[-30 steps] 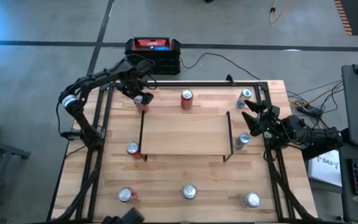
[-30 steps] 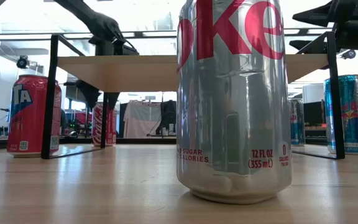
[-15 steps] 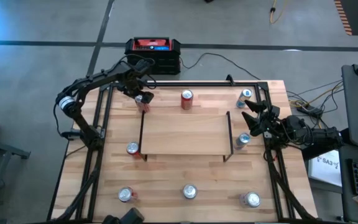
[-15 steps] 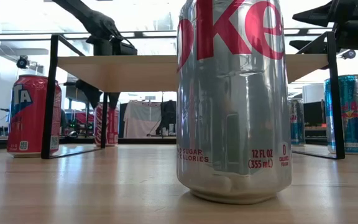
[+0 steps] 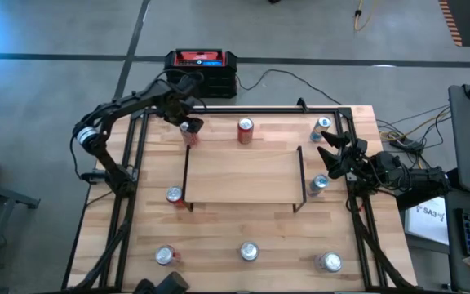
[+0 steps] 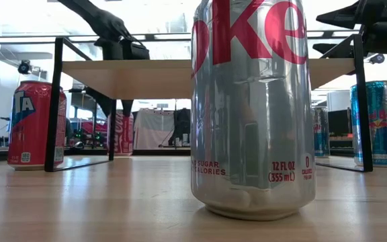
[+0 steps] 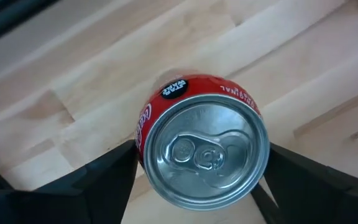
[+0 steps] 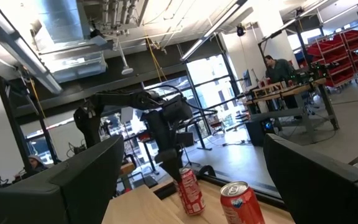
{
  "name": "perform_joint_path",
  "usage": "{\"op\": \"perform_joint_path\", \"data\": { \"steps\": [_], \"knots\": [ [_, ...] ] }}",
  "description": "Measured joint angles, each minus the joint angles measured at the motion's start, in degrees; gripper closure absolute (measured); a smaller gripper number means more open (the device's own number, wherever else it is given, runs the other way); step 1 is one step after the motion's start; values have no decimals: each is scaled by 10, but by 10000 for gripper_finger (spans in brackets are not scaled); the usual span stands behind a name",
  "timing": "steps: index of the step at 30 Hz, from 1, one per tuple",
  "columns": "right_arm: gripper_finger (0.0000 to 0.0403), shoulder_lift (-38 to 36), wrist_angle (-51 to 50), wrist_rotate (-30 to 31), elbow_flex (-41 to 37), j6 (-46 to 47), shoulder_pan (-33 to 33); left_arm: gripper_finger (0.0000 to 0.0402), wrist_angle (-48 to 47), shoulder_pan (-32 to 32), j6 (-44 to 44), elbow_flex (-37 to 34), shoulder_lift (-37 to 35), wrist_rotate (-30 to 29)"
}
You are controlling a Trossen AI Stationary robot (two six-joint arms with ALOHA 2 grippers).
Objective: Place canned beverage on shelf
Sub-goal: Move the top red white soda to the middle left of the table
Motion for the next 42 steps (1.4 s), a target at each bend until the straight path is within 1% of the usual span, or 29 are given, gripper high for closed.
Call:
{"op": "perform_joint_path", "data": {
  "steps": [10,18,29,36,42],
  "knots": [
    [33,0,0,0,0,0,0,80,6,0,7,1,-1,5],
    [33,0,0,0,0,0,0,79,51,0,9,2,-1,5],
    [33,0,0,0,0,1,0,79,68,0,8,-5,-1,-3],
    [33,0,0,0,0,0,0,90,111,3,1,-40,-4,-3],
    [33,0,0,0,0,0,0,108,112,4,0,-40,-4,-3]
  ]
}}
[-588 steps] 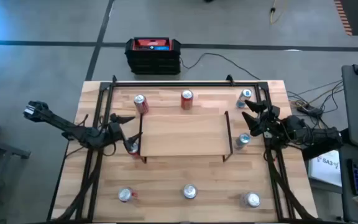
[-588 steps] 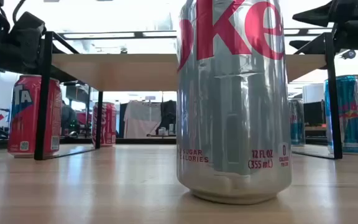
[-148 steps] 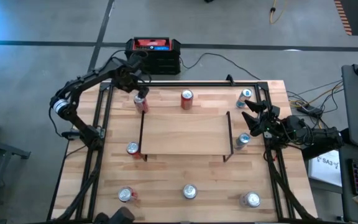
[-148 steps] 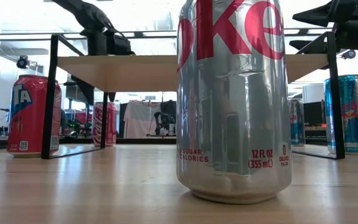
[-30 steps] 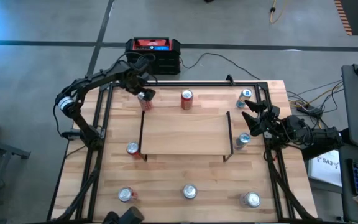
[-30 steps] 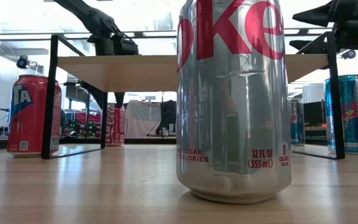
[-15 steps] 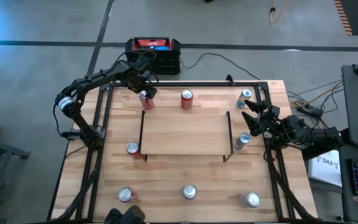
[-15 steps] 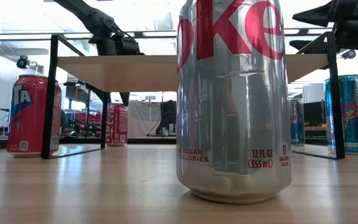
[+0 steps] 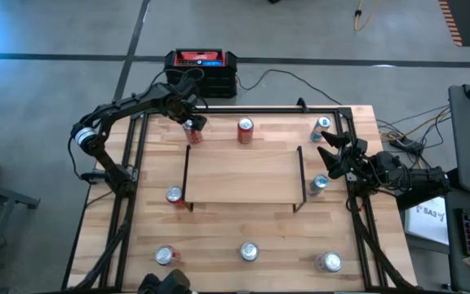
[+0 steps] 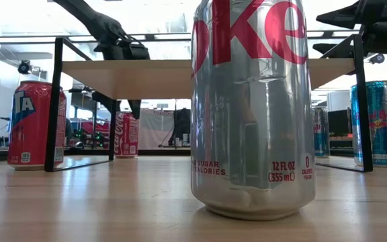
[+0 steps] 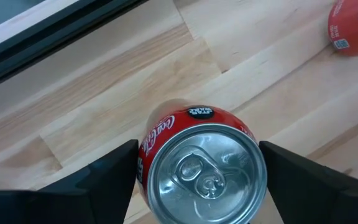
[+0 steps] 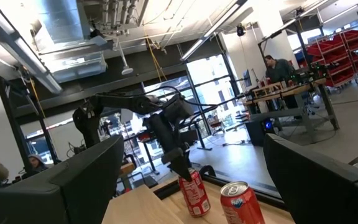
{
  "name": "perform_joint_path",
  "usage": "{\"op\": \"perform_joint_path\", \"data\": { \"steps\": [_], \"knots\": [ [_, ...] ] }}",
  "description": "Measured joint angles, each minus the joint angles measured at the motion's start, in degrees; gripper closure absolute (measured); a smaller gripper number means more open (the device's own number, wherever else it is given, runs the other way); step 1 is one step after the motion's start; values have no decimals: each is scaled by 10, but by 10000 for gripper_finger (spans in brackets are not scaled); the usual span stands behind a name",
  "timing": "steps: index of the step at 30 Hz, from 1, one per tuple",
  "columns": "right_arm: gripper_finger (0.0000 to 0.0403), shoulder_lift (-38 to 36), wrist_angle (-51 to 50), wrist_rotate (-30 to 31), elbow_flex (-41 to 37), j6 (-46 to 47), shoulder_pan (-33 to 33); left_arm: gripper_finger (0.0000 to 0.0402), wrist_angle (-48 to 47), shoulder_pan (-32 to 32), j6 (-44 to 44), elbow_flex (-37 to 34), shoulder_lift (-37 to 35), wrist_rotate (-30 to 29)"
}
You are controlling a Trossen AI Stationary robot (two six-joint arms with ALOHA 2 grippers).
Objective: Place canned beverage on shelf
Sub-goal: Move the top red white soda to the middle left of the table
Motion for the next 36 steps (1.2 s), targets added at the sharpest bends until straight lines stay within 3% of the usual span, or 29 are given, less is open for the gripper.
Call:
{"op": "perform_joint_path", "data": {
  "steps": [9,13,18,30,36],
  "knots": [
    [33,0,0,0,0,0,0,121,-113,0,-11,27,-2,-7],
    [33,0,0,0,0,0,0,121,-168,-1,-19,24,-35,-10],
    [33,0,0,0,0,0,0,121,-165,-15,-57,-28,-117,-11],
    [33,0,0,0,0,0,0,122,-156,-102,-246,-244,-399,-12],
    [33,0,0,0,0,0,0,122,-212,-198,-375,-276,-479,-11]
  ]
}}
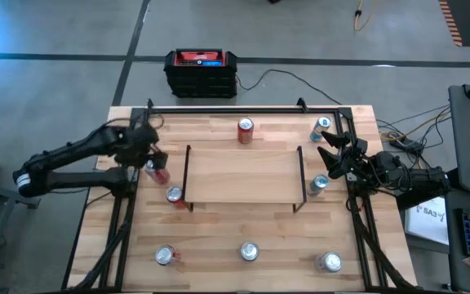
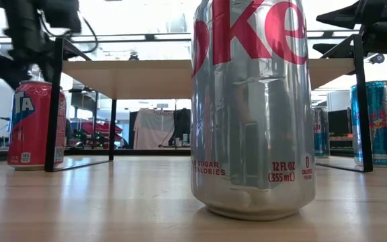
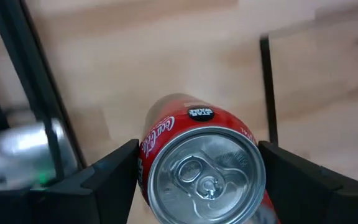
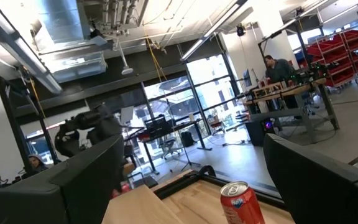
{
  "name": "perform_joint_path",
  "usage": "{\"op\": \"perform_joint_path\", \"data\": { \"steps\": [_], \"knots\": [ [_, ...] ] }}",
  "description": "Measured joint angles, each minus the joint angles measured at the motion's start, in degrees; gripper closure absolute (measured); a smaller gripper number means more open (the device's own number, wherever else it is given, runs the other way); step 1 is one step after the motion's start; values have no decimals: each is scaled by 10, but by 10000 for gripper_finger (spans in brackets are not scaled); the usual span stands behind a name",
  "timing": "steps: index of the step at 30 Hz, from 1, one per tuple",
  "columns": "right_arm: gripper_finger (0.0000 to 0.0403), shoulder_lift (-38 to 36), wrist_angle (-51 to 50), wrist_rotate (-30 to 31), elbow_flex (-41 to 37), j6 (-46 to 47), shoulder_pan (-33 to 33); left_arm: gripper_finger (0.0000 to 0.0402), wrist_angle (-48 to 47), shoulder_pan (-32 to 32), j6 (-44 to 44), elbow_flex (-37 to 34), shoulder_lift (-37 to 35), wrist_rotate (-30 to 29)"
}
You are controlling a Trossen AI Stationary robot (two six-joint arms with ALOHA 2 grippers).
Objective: Place canned beverage on shelf
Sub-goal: Move the top red white soda to the middle left of the table
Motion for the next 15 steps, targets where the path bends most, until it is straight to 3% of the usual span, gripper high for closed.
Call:
{"op": "perform_joint_path", "data": {
  "steps": [6,15],
  "knots": [
    [33,0,0,0,0,0,0,122,-31,-132,-139,12,-20,-10],
    [33,0,0,0,0,0,0,122,-42,-367,-376,46,32,-47]
  ]
}}
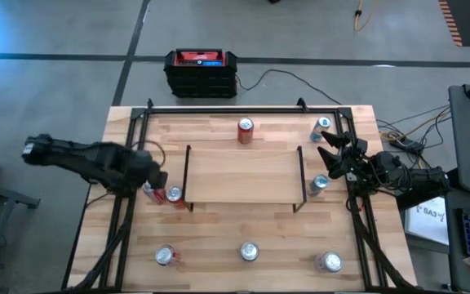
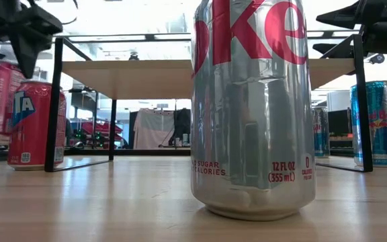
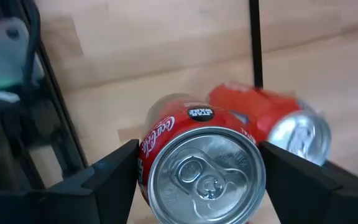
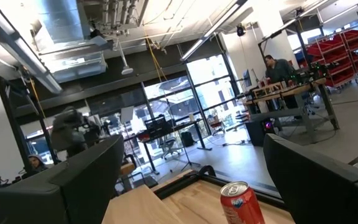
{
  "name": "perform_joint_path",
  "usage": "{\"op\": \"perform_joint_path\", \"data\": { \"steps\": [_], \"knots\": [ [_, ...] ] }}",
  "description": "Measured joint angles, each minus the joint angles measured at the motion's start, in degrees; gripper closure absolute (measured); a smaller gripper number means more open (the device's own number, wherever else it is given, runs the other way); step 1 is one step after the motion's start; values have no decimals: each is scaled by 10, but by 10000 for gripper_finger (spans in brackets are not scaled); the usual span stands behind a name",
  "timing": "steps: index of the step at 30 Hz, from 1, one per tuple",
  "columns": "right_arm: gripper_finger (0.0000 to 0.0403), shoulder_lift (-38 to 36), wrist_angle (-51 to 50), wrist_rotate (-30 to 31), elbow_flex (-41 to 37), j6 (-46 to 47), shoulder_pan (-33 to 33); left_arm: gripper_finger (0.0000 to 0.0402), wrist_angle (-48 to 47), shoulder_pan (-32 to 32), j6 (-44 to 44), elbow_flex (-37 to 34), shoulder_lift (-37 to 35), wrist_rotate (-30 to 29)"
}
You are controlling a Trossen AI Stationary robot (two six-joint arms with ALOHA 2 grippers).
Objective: Place canned beverage on shelf
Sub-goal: Move the top red white soda to the middle left of the table
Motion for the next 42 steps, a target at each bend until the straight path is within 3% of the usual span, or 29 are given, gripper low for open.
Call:
{"op": "perform_joint_path", "data": {
  "steps": [6,12,31,42],
  "knots": [
    [33,0,0,0,0,0,0,118,36,-132,-138,4,50,-21],
    [33,0,0,0,0,0,0,117,61,-205,-217,10,92,-59],
    [33,0,0,0,0,0,0,101,104,-227,-200,76,222,-52],
    [33,0,0,0,0,0,0,99,131,-232,-185,76,243,-58]
  ]
}}
